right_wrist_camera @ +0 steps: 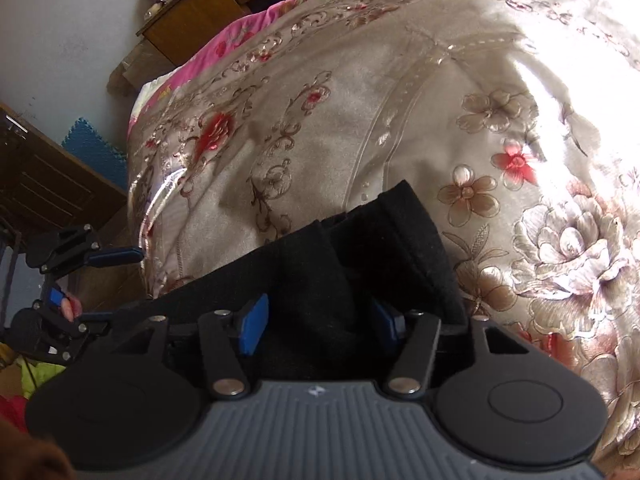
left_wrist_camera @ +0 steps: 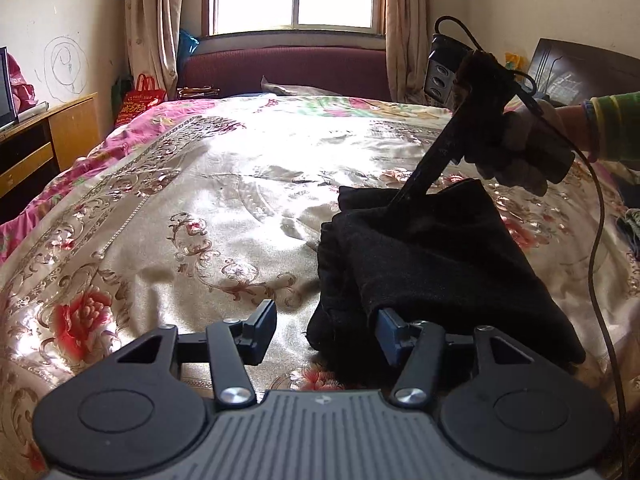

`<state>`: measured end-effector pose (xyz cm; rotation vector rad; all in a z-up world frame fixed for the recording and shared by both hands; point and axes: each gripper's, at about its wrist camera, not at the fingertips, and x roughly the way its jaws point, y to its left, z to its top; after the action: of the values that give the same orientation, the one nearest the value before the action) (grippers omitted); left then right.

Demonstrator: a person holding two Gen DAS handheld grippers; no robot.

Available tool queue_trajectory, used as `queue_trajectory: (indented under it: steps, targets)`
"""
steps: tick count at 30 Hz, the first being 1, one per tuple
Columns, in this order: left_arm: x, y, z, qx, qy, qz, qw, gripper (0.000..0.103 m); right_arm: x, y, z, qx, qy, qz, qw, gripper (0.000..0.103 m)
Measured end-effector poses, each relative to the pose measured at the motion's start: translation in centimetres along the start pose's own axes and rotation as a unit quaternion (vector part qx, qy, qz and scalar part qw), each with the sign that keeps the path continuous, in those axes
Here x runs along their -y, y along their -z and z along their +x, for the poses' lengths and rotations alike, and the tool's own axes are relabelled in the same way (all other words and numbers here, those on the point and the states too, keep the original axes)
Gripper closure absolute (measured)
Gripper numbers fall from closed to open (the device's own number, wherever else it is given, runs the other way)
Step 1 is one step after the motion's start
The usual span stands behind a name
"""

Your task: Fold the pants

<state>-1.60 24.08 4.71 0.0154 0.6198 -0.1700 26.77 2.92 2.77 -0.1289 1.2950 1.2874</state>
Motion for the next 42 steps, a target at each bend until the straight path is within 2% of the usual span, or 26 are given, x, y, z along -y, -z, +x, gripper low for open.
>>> queue_trajectory:
  steps: [2,3,7,9,10,11,12,13,16,19,23,26,27,28,29,31,33,35,36,38,39,41,42]
  targets:
    - [0.0,0.5,0.3,-0.013,-0.006,0.007,0.9999,0.028,0.3,0.0,-0.9,0.019,-0.070,0.021,0.997,0.054]
    - [-0.1,0.8,0.4,-0.020,-0.006,0.003,0.9998,0.028,0.3,0.1,-1.2,0.029,-0.092,0.020,0.995,0.055]
    - [0.1,0.9,1.3,-0.025,-0.008,0.002,0.9997,0.028,0.4,-0.2,-0.1,0.054,-0.133,0.044,0.989,0.058]
    - [0.1,0.9,1.8,-0.026,-0.010,0.002,0.9996,0.028,0.5,0.0,0.1,0.095,-0.138,0.069,0.984,0.058]
    - [0.1,1.0,2.1,-0.028,-0.010,0.001,0.9996,0.028,0.4,0.2,0.2,0.108,-0.122,0.082,0.983,0.066]
    - [0.1,1.0,2.2,-0.031,-0.010,0.001,0.9995,0.028,0.3,0.3,0.5,0.112,-0.095,0.088,0.985,0.085]
    - [0.0,1.1,2.4,-0.033,-0.010,-0.001,0.9994,0.028,0.2,0.4,0.8,0.108,-0.057,0.092,0.988,0.096]
    - [0.0,1.2,2.5,-0.034,-0.009,-0.003,0.9994,0.028,0.2,0.5,1.2,0.103,-0.034,0.096,0.989,0.098]
    - [-0.2,1.3,2.6,-0.033,-0.009,-0.013,0.9993,0.027,0.2,0.4,1.2,0.107,0.005,0.094,0.990,0.099]
    - [-0.2,1.4,3.0,-0.036,-0.012,-0.021,0.9991,0.027,0.5,0.0,0.1,0.133,0.034,0.091,0.986,0.100]
    - [-0.4,1.4,2.9,-0.038,-0.012,-0.024,0.9989,0.025,2.7,0.3,-0.4,0.173,0.093,0.136,0.971,0.103]
    - [-0.6,1.3,1.9,-0.034,-0.012,-0.016,0.9992,0.025,3.3,0.9,-1.3,0.204,0.090,0.156,0.962,0.102]
    - [-0.6,1.2,1.5,-0.032,-0.012,-0.014,0.9993,0.024,2.9,0.9,-1.8,0.214,0.089,0.149,0.961,0.101]
    - [-0.7,1.1,1.2,-0.031,-0.009,-0.014,0.9994,0.024,2.2,0.9,-2.3,0.222,0.096,0.138,0.960,0.094]
    - [-0.7,1.1,1.1,-0.030,-0.008,-0.013,0.9994,0.024,1.3,0.8,-2.7,0.227,0.103,0.115,0.962,0.094]
    - [-0.7,0.9,1.0,-0.028,-0.009,-0.007,0.9995,0.023,-0.8,0.4,-2.5,0.224,0.114,0.066,0.966,0.095]
    - [-0.6,0.8,1.2,-0.026,-0.011,-0.006,0.9996,0.021,-2.0,0.1,-1.1,0.198,0.108,0.028,0.974,0.095]
    - [-0.6,0.8,1.5,-0.028,-0.013,-0.012,0.9995,0.021,-1.5,-0.1,1.1,0.164,0.138,0.031,0.976,0.098]
    - [-0.7,0.9,1.6,-0.029,-0.017,-0.014,0.9993,0.021,-0.5,-0.1,1.9,0.155,0.165,0.038,0.973,0.103]
    - [-0.9,1.1,1.7,-0.032,-0.019,-0.020,0.9991,0.019,2.6,0.2,2.0,0.174,0.194,0.096,0.961,0.103]
    - [-1.0,1.2,1.7,-0.033,-0.015,-0.022,0.9991,0.018,3.6,0.2,1.9,0.176,0.223,0.120,0.951,0.103]
    - [-1.0,1.4,1.7,-0.036,-0.018,-0.015,0.9991,0.016,4.4,0.9,1.0,0.197,0.216,0.149,0.945,0.103]
    - [-1.0,1.5,1.7,-0.038,-0.017,-0.007,0.9991,0.016,3.5,1.2,0.3,0.211,0.225,0.142,0.941,0.098]
